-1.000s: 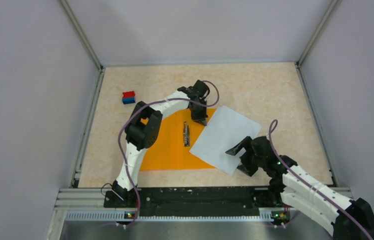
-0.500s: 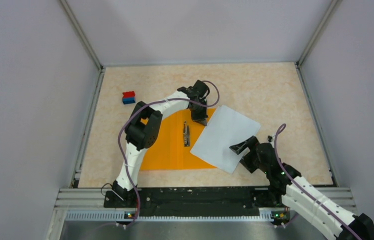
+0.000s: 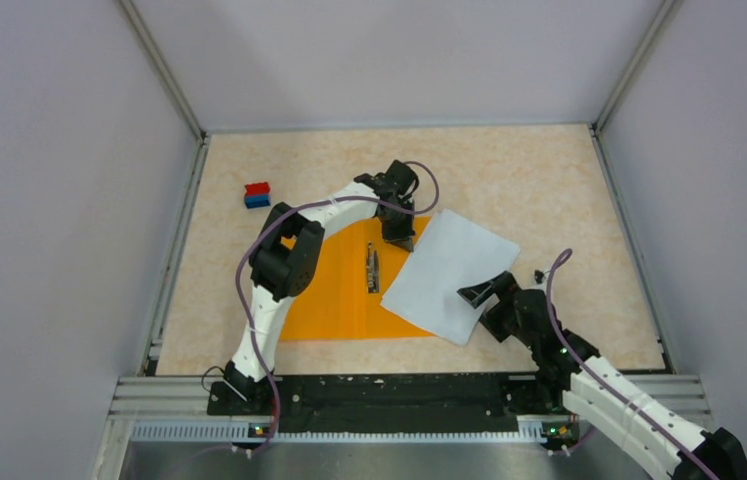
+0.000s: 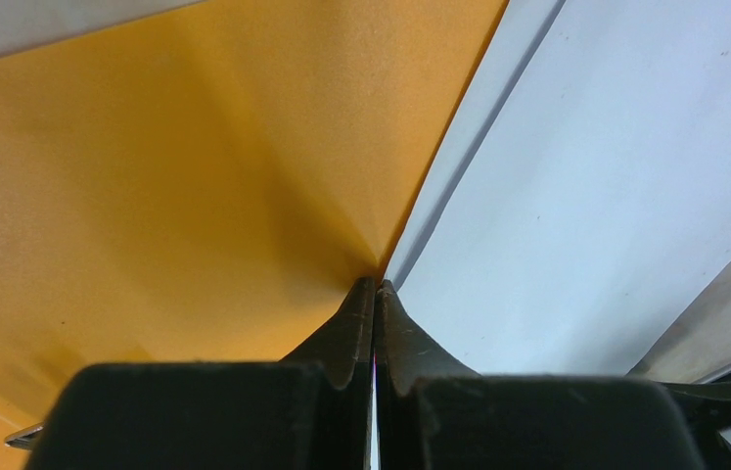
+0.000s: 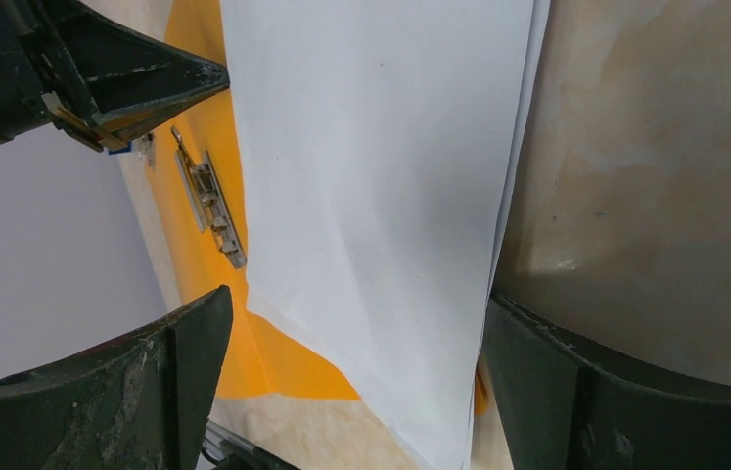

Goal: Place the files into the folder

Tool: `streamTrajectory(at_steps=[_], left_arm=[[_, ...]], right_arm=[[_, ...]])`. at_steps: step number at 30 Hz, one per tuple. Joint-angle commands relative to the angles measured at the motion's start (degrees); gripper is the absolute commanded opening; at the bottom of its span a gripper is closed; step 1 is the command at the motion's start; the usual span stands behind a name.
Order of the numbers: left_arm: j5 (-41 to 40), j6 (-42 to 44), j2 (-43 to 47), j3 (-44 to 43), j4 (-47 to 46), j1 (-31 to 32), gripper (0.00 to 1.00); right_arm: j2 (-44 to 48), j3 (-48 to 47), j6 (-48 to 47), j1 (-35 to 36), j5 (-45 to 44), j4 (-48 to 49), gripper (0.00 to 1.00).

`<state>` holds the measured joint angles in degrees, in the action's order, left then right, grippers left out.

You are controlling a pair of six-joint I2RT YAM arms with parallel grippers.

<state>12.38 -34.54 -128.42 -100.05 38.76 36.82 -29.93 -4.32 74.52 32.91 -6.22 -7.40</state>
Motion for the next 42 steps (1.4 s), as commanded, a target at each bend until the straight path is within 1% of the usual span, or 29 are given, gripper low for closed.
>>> streamTrajectory(at_steps=[1, 6, 12, 20, 24, 29, 34, 37, 42], left_arm=[[-2.3, 1.6, -5.1, 3.3, 2.9, 1.2, 0.00], [-2.4, 1.8, -5.2, 3.4, 2.9, 1.2, 0.00], [-2.6, 1.8, -5.4, 3.5, 3.0, 1.2, 0.00], [-2.6, 2.2, -5.6, 3.5, 3.1, 1.2, 0.00], [-2.4, 2.1, -5.8, 3.3, 3.1, 1.2, 0.00], [-2.4, 2.1, -5.9, 3.1, 3.1, 1.2, 0.00], [-2.3, 2.1, -5.8, 3.0, 3.2, 1.2, 0.00], [-2.3, 2.1, -5.8, 3.0, 3.2, 1.2, 0.00], [-2.2, 2.3, -5.5, 3.0, 3.2, 1.2, 0.00]], right_arm=[[2.5, 2.2, -1.1, 0.5, -0.2, 1.3, 0.94], [4.4, 3.4, -0.4, 0.5, 0.7, 4.8, 0.93], [6.8, 1.6, -1.4, 0.4, -2.5, -0.9, 0.91], [6.8, 3.9, -2.1, 0.5, -4.0, 5.1, 0.87], [6.1, 5.6, -2.3, 0.5, -3.4, 11.8, 0.84], [1.0, 4.6, -3.3, 0.4, -2.1, 16.5, 0.78], [-8.3, 1.5, -2.5, 0.5, -1.5, 16.9, 0.67], [-13.2, 1.4, -2.4, 0.5, -1.3, 20.2, 0.66], [-16.8, -0.4, -4.9, 0.5, -3.4, 21.4, 0.65]])
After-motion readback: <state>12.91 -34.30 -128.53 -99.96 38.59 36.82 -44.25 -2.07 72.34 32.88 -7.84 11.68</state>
